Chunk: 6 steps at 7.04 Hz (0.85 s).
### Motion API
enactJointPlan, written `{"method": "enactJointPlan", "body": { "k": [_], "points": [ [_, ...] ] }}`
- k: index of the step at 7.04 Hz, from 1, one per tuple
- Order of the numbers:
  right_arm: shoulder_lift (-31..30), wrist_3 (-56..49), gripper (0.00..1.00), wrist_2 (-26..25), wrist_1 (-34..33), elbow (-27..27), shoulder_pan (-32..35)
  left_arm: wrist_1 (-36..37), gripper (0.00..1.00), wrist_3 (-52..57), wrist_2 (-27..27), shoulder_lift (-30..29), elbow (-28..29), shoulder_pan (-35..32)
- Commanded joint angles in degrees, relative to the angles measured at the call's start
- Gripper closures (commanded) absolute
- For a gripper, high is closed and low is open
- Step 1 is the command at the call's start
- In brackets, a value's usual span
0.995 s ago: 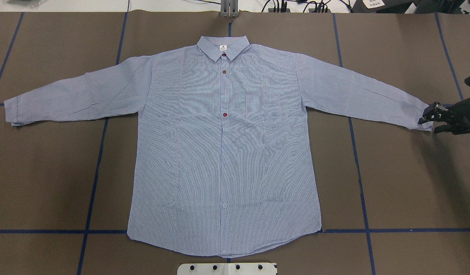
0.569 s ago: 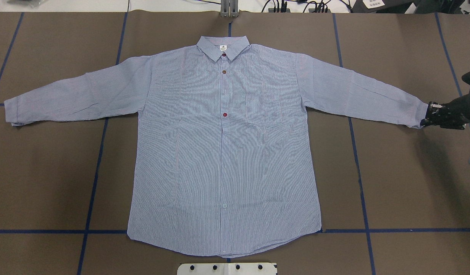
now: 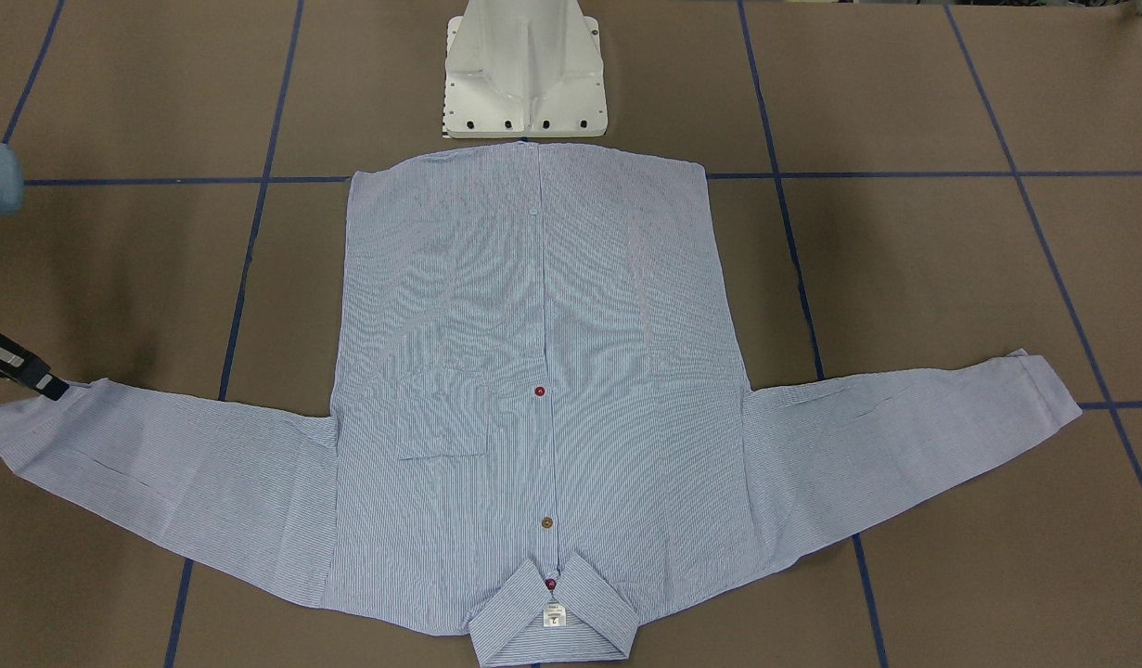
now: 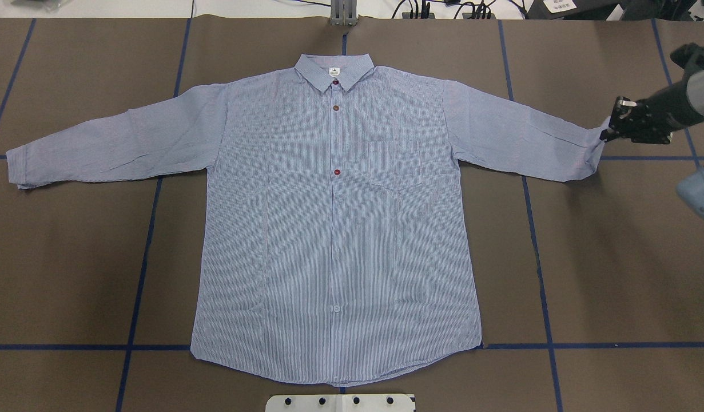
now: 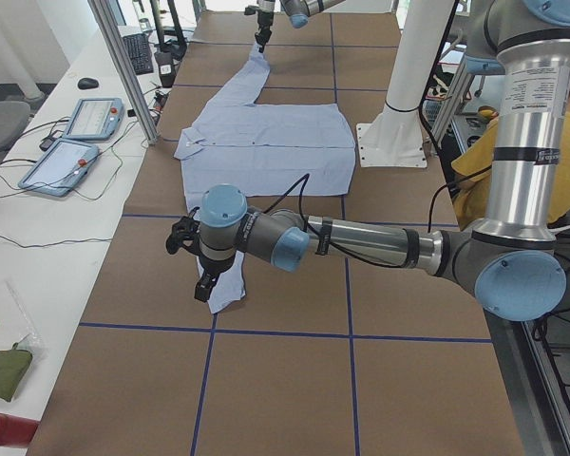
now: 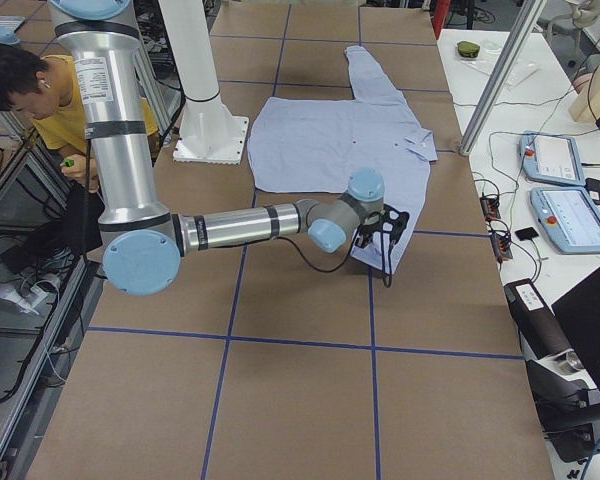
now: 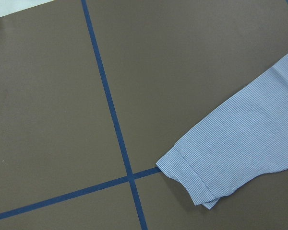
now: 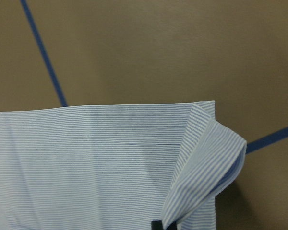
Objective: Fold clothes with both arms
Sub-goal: 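Carry the grasped sleeve across the shirt toward the collar with the right gripper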
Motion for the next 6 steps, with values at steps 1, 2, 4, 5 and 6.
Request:
{"method": "enactJointPlan", "body": {
  "k": [1,2,4,5,6],
  "points": [
    [12.82,2.94,1.00,-1.08,-13.42,1.03,-4.05,0.00,0.00,0.17,-0.09,0.36,-0.09,-0.04],
    [18.27,9.06,1.00,-6.31,-13.63,-0.81,-9.39,-0.09,0.00,0.09,-0.09,0.36,-0.09,-0.04],
    [35.91,23.22,1.00,-17.47,-12.76,-13.33,-19.07,-0.35,0.00,-0.18,0.00,0.36,-0.71,-0.04],
    [40.34,23.44,1.00,-20.05,-12.58,-16.79,-21.64,-0.35,0.00,-0.18,0.00,0.28,-0.80,-0.04],
    [43.17,23.62,1.00,-20.68,-9.62,-19.52,-22.88,-0.35,0.00,-0.18,-0.09,0.28,-0.88,-0.04]
  ]
}}
